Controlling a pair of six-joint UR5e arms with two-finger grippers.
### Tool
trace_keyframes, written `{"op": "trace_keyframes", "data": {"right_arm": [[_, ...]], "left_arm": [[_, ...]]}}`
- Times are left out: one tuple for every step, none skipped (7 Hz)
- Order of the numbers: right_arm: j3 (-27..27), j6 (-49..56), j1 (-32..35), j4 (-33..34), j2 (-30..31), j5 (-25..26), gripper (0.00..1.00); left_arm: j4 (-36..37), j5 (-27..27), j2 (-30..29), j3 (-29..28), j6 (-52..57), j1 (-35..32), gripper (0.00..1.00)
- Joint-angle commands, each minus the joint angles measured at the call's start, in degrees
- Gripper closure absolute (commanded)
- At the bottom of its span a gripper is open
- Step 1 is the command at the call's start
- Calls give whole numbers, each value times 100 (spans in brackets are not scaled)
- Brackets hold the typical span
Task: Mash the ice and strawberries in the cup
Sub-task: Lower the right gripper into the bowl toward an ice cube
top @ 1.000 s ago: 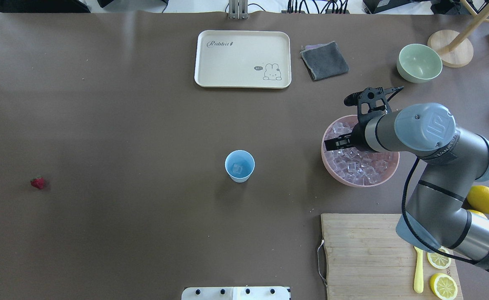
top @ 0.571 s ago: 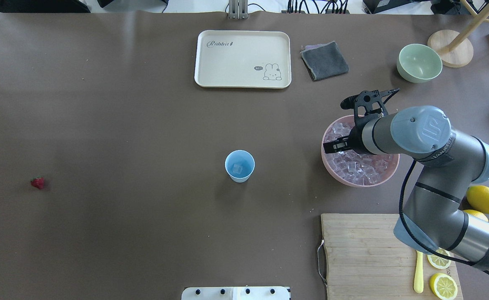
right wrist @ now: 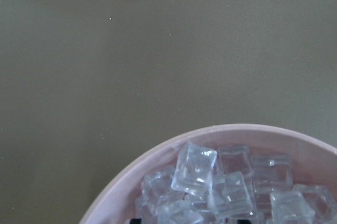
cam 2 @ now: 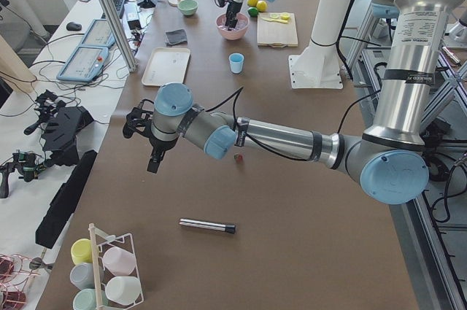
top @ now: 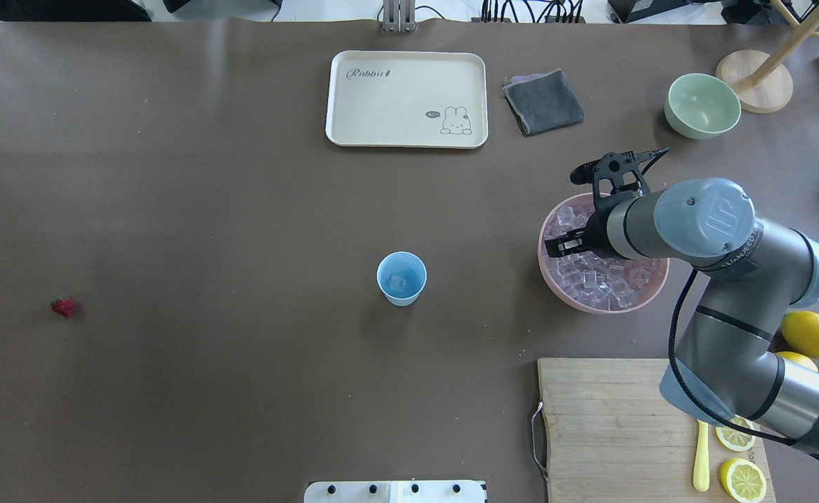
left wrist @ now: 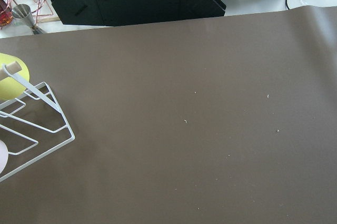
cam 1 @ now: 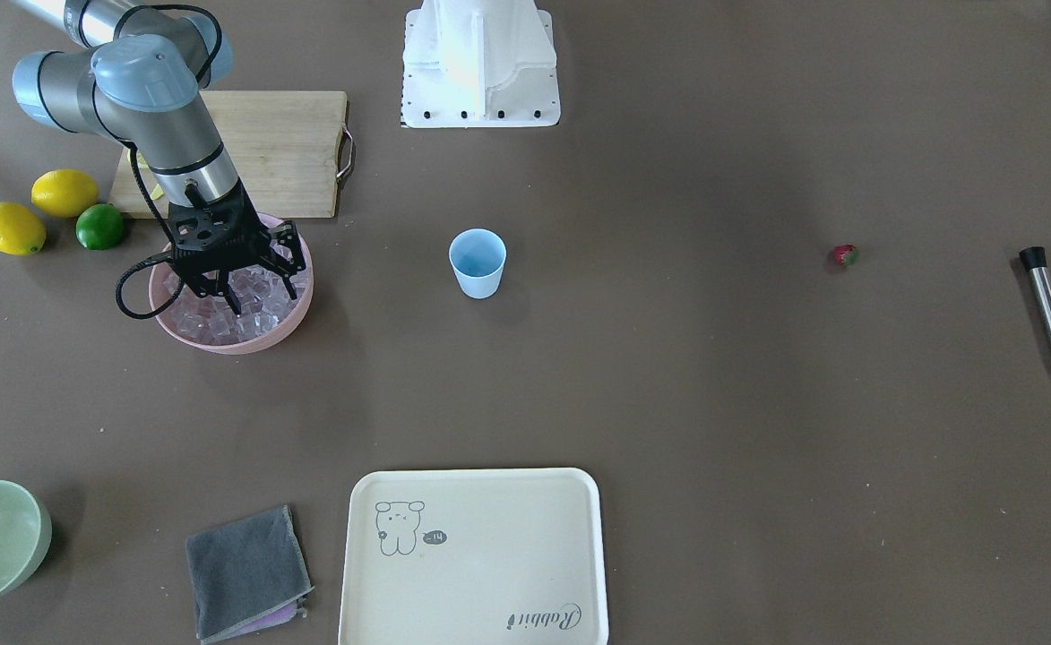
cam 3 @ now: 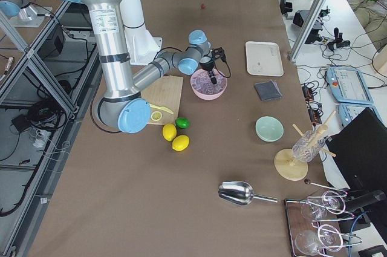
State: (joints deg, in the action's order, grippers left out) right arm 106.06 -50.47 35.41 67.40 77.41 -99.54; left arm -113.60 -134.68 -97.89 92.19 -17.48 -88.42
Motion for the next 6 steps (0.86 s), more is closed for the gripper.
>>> {"op": "trace_keyframes", "data": {"right_arm": [[2, 89, 44, 1, 11, -56, 96], [63, 169, 114, -7, 55, -74, 100], [90, 169, 141, -7, 90, -57, 100], [134, 161, 246, -7, 143, -57, 100], [430, 143, 264, -16, 465, -65, 100], [651, 99, 264, -25, 712, -65, 66]], "left_arm": [[-196, 3, 137, -8, -19, 0, 2], [-363, -6, 243, 27, -28, 0, 2], [-487, -6, 313, 27, -36, 9, 2], [-514, -6, 323, 36, -45, 0, 2], [-514, -6, 349, 53, -45, 0, 2], [-514, -6, 349, 54, -37, 0, 2]]}}
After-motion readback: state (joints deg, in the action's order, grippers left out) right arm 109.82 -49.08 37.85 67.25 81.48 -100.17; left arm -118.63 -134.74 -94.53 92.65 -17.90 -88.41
